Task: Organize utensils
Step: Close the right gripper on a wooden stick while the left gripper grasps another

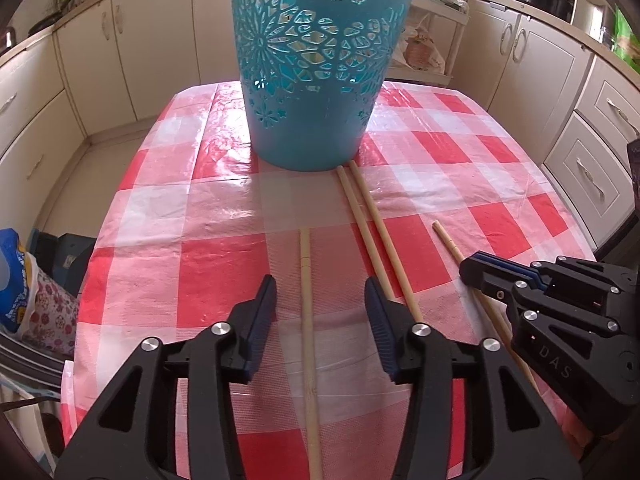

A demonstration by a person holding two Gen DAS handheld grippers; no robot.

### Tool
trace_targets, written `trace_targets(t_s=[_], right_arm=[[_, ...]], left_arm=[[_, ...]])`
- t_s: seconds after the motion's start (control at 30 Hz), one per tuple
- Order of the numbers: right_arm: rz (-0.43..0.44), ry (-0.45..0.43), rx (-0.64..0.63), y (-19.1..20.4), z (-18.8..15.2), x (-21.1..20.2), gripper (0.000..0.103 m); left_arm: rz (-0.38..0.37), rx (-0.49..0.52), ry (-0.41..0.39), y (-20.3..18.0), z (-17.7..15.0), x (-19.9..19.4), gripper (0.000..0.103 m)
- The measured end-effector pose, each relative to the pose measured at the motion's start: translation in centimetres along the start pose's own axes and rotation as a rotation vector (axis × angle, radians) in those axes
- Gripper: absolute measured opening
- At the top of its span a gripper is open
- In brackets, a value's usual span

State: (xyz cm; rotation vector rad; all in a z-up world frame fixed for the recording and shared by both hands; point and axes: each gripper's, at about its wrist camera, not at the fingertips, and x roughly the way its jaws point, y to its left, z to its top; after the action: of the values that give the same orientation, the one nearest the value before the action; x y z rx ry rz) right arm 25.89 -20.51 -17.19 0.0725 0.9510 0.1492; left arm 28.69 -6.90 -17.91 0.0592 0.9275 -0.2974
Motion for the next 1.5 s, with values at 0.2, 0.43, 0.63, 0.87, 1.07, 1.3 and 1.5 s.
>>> trace_targets(t_s=[0.2, 0.43, 0.63, 0.87, 1.07, 1.3, 1.5], right_arm=[[0.006, -0.016, -0.007, 0.0, -0.2, -0.1, 0.008], [0.018, -0.019, -0.033, 1.0, -0.2, -0.2, 0.029], [0.035, -0.017, -0.009, 0.5, -0.1, -0.2, 0.029], [0.026, 0.0, -0.024, -0.1, 0.2, 0.0, 0.007], [0.013, 0.004, -0.033, -0.2, 0.5, 0.3, 0.007], [-0.001, 0.022, -0.067, 0.2, 0.6, 0.3, 0.007], [0.001, 0.063, -0.111, 0.3, 0.8, 0.3, 0.008]], left_arm=[[-0.012, -0.013, -0.003, 0.2, 0.0, -0.1, 0.053], [-0.025, -0.05, -0.013, 0.8, -0.2, -0.3, 0.056], [-0.053, -0.081, -0.022, 1.5, -0.4, -0.6, 0.056], [-0.083, -0.129, -0.036, 2.5, -0.5, -0.8, 0.049], [-0.026, -0.088, -0.014, 2.2, 0.1, -0.6, 0.049], [0.038, -0.004, 0.015, 1.8, 0.8, 0.1, 0.046], [0.077, 0.067, 0.038, 1.0, 0.6, 0.1, 0.045]])
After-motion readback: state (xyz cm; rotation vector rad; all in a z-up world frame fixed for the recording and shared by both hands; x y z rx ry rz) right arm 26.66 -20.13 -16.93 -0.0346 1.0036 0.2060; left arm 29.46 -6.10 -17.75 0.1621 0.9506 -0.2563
